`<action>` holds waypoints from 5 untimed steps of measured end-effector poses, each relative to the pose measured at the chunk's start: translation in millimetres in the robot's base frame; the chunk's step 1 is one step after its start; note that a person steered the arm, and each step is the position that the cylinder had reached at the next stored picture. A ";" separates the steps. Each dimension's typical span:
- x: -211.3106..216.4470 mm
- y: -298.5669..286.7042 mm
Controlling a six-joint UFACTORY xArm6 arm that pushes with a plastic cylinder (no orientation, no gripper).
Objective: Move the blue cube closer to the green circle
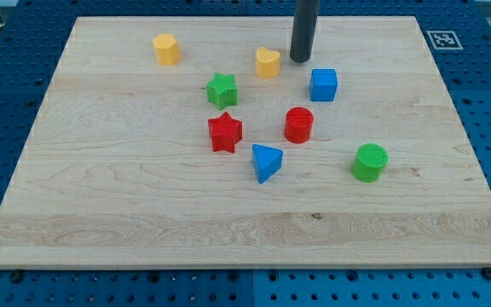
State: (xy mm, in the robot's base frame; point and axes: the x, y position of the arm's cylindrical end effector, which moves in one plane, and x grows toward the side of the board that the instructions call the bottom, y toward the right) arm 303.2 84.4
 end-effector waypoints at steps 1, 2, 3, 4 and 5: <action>6.7 0.0; 27.1 12.1; 53.1 24.9; 65.1 30.7; 65.2 22.7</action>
State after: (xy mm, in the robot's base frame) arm 368.4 107.1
